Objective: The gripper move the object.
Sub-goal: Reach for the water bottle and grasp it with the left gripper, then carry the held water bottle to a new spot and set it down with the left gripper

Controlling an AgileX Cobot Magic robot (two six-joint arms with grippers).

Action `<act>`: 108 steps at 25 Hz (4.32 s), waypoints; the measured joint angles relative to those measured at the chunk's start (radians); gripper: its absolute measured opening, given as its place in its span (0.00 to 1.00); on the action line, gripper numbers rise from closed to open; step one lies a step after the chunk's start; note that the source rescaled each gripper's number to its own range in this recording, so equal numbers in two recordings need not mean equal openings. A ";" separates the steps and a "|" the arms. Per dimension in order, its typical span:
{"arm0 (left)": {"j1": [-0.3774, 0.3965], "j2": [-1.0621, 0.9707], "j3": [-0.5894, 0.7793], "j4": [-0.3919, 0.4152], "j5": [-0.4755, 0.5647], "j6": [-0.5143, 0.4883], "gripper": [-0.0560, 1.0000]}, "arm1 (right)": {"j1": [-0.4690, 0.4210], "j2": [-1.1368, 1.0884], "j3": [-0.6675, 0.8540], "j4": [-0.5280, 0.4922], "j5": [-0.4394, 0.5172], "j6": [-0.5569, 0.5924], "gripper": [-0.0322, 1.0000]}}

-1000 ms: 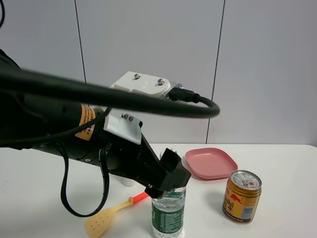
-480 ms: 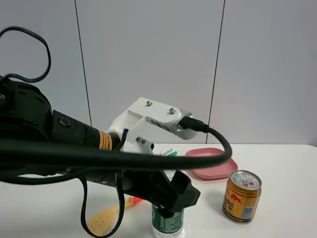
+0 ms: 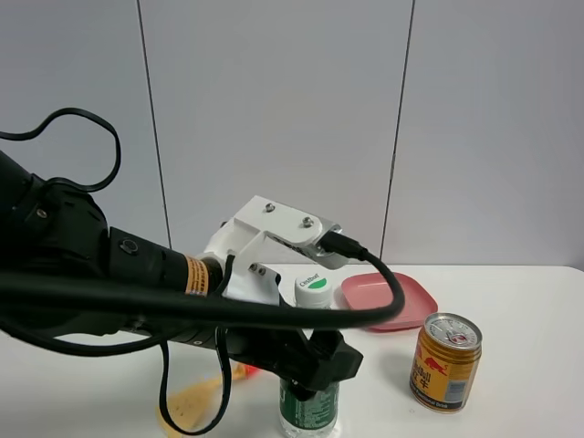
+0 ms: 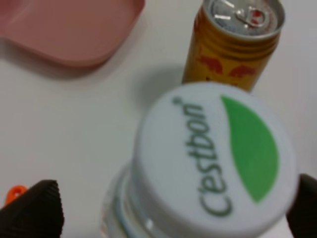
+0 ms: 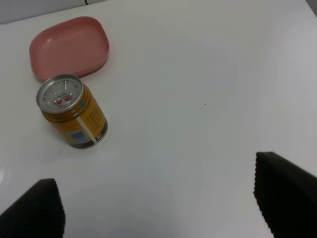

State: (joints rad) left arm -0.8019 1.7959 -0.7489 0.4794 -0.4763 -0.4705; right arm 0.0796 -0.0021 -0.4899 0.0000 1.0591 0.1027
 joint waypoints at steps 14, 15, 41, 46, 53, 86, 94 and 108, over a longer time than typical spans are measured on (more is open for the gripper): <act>0.010 0.010 0.000 -0.015 -0.024 0.103 1.00 | 0.000 0.000 0.000 0.000 0.000 0.000 1.00; 0.010 0.010 0.000 -0.016 -0.025 0.111 1.00 | 0.000 0.000 0.000 0.000 0.000 0.000 1.00; 0.031 0.045 0.000 -0.047 -0.104 0.224 1.00 | 0.000 0.000 0.000 0.000 0.000 0.000 1.00; 0.031 0.058 -0.001 -0.043 -0.122 0.226 1.00 | 0.000 0.000 0.000 0.000 0.000 0.000 1.00; 0.031 0.081 -0.001 -0.043 -0.123 0.264 1.00 | 0.000 0.000 0.000 0.000 0.000 0.000 1.00; 0.031 0.063 -0.001 -0.020 -0.149 0.287 0.05 | 0.000 0.000 0.000 0.000 0.000 0.000 1.00; 0.031 -0.083 0.008 -0.015 0.016 0.195 0.05 | 0.000 0.000 0.000 0.000 0.000 0.000 1.00; 0.076 -0.357 0.009 -0.030 0.550 0.124 0.05 | 0.000 0.000 0.000 0.000 0.000 0.000 1.00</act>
State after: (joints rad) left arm -0.7263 1.4390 -0.7402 0.4494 0.0734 -0.3468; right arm 0.0796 -0.0021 -0.4899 0.0000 1.0591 0.1027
